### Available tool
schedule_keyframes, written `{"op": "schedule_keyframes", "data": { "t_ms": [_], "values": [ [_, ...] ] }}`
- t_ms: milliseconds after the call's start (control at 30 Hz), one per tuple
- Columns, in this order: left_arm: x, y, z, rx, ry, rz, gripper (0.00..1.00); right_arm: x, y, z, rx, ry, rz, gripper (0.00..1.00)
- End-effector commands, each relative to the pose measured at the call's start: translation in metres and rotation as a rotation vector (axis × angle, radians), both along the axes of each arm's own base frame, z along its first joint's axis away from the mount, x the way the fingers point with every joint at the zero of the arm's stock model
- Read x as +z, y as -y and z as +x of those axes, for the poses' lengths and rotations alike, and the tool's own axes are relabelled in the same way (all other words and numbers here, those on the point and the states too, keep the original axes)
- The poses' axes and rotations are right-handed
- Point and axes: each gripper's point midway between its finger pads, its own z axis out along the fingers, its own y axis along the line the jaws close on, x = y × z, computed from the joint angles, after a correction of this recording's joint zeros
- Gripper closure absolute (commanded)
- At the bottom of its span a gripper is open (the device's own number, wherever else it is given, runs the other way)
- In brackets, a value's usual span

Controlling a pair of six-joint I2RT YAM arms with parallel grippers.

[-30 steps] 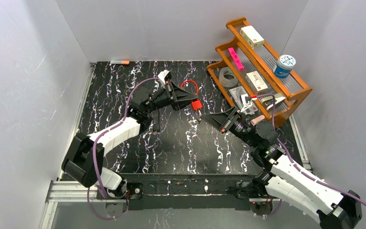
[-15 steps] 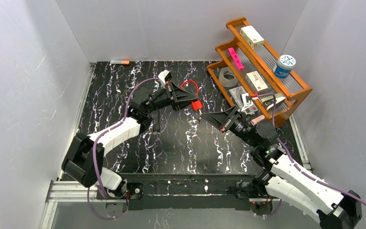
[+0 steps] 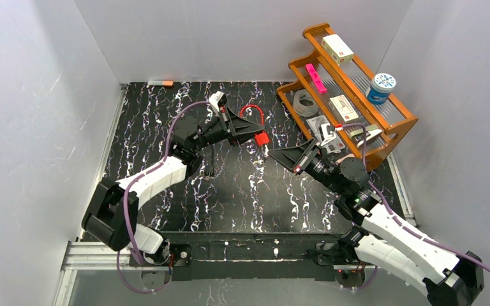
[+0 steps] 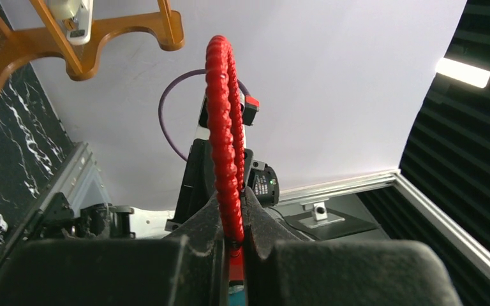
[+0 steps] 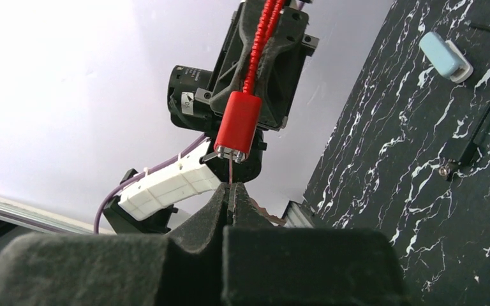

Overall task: Unlock with the key
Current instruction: Unlock the lock.

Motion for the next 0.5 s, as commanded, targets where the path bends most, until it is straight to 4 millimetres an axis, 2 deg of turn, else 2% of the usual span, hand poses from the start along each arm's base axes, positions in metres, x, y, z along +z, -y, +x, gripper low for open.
{"op": "schedule_keyframes", "data": {
  "t_ms": [0,200,467],
  "values": [
    [0.047,-0.009,-0.033,-0.046,0.269,-0.046,1.0,0.024,0.0,0.004,-0.01,-0.046,0.07,0.99],
    [0.057,-0.012,-0.043,-0.063,0.365,-0.046,1.0,0.026,-0.003,0.008,-0.013,-0.018,0.065,0.99],
    [0.047,-0.011,-0.041,-0.069,0.308,-0.039,1.0,0.04,-0.005,0.01,-0.032,0.136,0.031,0.99]
  ]
}}
